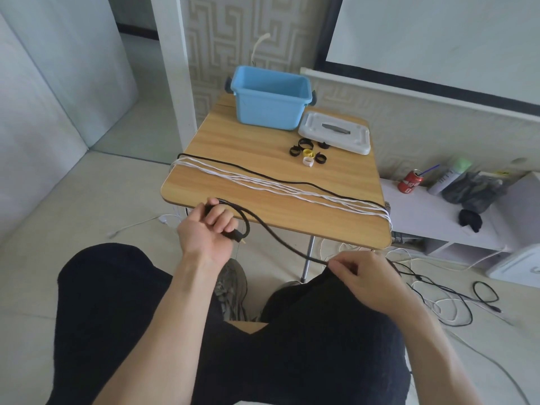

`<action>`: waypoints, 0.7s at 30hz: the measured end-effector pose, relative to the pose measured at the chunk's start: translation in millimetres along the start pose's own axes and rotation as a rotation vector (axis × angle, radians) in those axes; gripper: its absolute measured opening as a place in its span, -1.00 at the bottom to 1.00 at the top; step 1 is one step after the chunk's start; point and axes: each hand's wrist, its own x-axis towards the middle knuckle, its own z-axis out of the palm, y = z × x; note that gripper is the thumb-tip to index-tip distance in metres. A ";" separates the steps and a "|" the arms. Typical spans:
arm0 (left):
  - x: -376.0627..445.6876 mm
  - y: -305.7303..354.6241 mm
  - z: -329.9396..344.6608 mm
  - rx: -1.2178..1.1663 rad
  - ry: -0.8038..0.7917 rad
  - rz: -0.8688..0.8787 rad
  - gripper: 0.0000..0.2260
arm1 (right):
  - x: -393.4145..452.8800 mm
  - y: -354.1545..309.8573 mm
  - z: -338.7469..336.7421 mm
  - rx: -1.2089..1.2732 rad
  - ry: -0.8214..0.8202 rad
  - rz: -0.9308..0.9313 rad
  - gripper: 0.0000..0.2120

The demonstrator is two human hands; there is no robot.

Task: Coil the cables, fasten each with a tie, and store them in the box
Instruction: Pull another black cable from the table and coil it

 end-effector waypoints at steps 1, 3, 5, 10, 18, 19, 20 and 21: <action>0.0 -3.4 1.9 0.005 -0.024 -0.017 -0.69 | -1.2 -7.2 3.5 -0.028 -0.038 -0.009 -0.75; 0.4 -8.0 4.6 0.099 -0.061 -0.051 -0.75 | -6.3 -24.1 9.7 -0.089 -0.132 -0.042 -0.72; -0.7 -12.1 6.4 0.296 -0.108 -0.085 -0.80 | -13.9 -41.1 14.4 -0.135 -0.250 -0.120 -0.73; -7.3 -26.7 0.1 0.850 -0.339 -0.099 -0.86 | -23.7 -71.0 15.0 -0.148 -0.396 -0.270 -0.76; -16.6 -23.8 3.2 1.412 -0.729 -0.405 -0.79 | -4.3 -59.4 -18.2 0.073 0.174 -0.226 -0.86; -17.7 -24.5 4.0 1.369 -0.753 -0.466 -0.76 | -1.8 -56.7 -19.4 0.124 0.211 -0.197 -0.80; -18.2 -25.8 4.7 1.328 -0.771 -0.509 -0.71 | 0.3 -55.1 -20.0 0.165 0.244 -0.174 -0.75; -18.2 -27.3 5.3 1.275 -0.790 -0.542 -0.65 | 2.7 -53.3 -19.6 0.199 0.275 -0.154 -0.72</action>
